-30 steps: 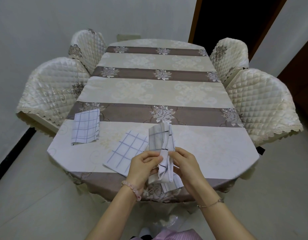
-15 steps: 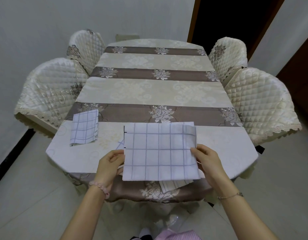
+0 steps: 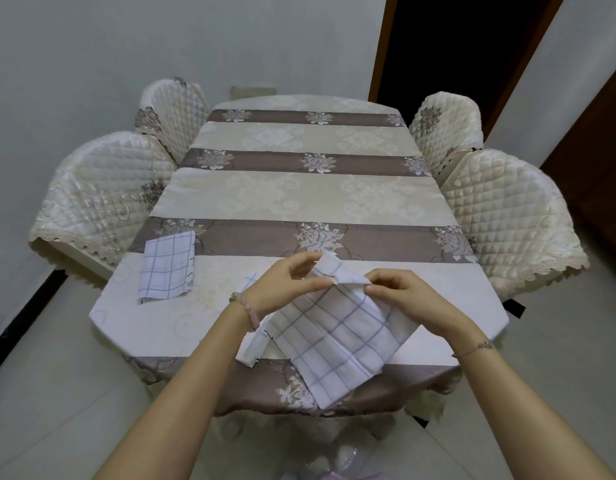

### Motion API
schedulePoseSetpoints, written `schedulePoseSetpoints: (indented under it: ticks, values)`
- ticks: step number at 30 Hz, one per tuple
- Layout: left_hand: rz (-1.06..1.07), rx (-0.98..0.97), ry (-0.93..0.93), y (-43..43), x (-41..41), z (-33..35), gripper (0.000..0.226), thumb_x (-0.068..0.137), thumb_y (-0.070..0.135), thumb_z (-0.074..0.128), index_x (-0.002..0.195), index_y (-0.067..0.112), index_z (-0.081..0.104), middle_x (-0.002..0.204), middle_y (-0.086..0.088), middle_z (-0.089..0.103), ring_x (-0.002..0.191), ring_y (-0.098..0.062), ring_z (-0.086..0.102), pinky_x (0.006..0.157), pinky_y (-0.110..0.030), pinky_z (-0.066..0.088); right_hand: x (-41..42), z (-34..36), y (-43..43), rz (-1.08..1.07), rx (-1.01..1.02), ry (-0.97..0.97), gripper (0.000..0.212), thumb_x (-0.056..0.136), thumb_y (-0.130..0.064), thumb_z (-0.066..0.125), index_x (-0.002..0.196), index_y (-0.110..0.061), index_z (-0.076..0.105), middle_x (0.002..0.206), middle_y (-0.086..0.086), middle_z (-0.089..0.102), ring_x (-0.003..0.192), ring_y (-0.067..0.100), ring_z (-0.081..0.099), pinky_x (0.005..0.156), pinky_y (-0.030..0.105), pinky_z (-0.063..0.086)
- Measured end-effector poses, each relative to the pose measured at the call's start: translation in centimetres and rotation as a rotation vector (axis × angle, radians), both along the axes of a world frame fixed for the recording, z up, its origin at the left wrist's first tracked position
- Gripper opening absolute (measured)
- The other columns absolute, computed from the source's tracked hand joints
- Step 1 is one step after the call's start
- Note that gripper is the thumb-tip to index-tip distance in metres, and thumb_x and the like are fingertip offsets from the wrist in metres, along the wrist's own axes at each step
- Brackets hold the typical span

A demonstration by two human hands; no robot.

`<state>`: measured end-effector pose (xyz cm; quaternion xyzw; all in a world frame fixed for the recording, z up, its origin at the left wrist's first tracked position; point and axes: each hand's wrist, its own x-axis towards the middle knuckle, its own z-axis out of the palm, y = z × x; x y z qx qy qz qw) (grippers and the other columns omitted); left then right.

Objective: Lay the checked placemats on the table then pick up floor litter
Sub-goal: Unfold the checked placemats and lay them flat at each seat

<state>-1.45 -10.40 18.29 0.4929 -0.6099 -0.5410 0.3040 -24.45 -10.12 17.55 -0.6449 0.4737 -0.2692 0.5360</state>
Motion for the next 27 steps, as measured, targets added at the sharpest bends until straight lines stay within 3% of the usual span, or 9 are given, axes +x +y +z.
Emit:
schedulePoseSetpoints:
  ticks: [2,5,8,10,13,17,21,24,27]
  values:
    - [0.019,-0.001,0.072,-0.3,-0.6,0.2,0.022,0.085,0.016,0.065,0.101,0.002,0.066,0.095,0.002,0.064,0.089,-0.007,0.060,0.079,-0.016,0.048,-0.3,0.3,-0.3,-0.023,-0.002,0.020,0.014,0.091,-0.014,0.058,0.099,-0.014,0.070,0.095,-0.008,0.070,0.088,0.001,0.062,0.077,0.011,0.046]
    - [0.146,-0.020,0.116,-0.3,-1.3,-0.2,0.016,0.086,0.015,0.063,0.077,0.002,0.062,0.069,0.000,0.052,0.062,-0.005,0.046,0.055,-0.009,0.035,-0.2,0.2,-0.1,-0.198,-0.079,0.098,0.026,0.088,-0.021,0.063,0.114,-0.022,0.063,0.107,-0.006,0.066,0.100,0.007,0.061,0.084,0.016,0.047]
    - [0.307,-0.051,0.145,0.1,-2.0,-1.0,0.026,0.086,0.015,0.064,0.075,-0.008,0.057,0.069,-0.007,0.045,0.061,-0.009,0.040,0.053,-0.014,0.031,1.1,0.2,1.6,-0.550,-0.507,0.283,0.021,0.085,-0.021,0.065,0.106,-0.019,0.063,0.102,-0.005,0.063,0.099,0.015,0.058,0.087,0.028,0.047]
    - [0.407,-0.046,0.181,0.6,-2.4,-1.3,0.025,0.084,0.016,0.066,0.069,0.000,0.055,0.063,-0.003,0.040,0.053,-0.006,0.036,0.047,-0.014,0.028,2.5,0.6,3.0,-0.626,-0.665,0.303,0.008,0.086,-0.020,0.064,0.093,-0.017,0.065,0.090,-0.003,0.064,0.088,0.016,0.059,0.077,0.029,0.049]
    - [0.459,0.020,0.247,1.3,-3.0,-1.5,0.025,0.081,0.015,0.069,0.060,0.015,0.055,0.059,0.006,0.050,0.052,-0.003,0.043,0.045,-0.015,0.031,4.8,0.5,3.7,-0.529,-0.332,0.124,0.012,0.084,-0.034,0.065,0.089,-0.024,0.064,0.088,-0.008,0.067,0.082,0.010,0.062,0.072,0.025,0.050]
    - [0.404,0.080,0.306,2.2,-3.3,-1.1,0.017,0.079,0.010,0.070,0.065,0.012,0.061,0.066,0.000,0.061,0.061,-0.007,0.059,0.051,-0.023,0.048,7.0,0.2,3.2,-0.492,0.126,-0.192,0.031,0.082,-0.040,0.067,0.101,-0.015,0.063,0.104,0.004,0.066,0.097,0.017,0.066,0.079,0.034,0.058]
    - [0.352,0.140,0.299,2.7,-2.7,-0.9,0.006,0.081,0.009,0.068,0.081,0.004,0.071,0.077,-0.006,0.071,0.072,-0.013,0.068,0.063,-0.030,0.056,6.9,0.8,2.7,-0.480,0.244,-0.330,0.031,0.087,-0.033,0.063,0.097,-0.003,0.064,0.097,0.006,0.070,0.091,0.017,0.069,0.064,0.022,0.057]
    - [0.407,0.161,0.317,2.9,-1.9,-0.9,0.008,0.083,0.008,0.065,0.087,0.004,0.072,0.080,-0.005,0.069,0.078,-0.015,0.065,0.072,-0.036,0.059,6.2,0.6,2.4,-0.446,0.261,-0.379,0.017,0.089,-0.026,0.061,0.088,-0.009,0.064,0.093,0.009,0.068,0.087,0.021,0.067,0.064,0.022,0.054]
    - [0.509,0.146,0.343,2.7,-0.2,-0.7,0.008,0.088,0.010,0.060,0.088,0.007,0.068,0.076,-0.001,0.063,0.071,-0.011,0.060,0.057,-0.024,0.055,5.0,-0.1,1.9,-0.449,0.289,-0.397,0.012,0.090,-0.022,0.060,0.082,-0.014,0.063,0.089,0.006,0.064,0.081,0.020,0.063,0.073,0.029,0.055]
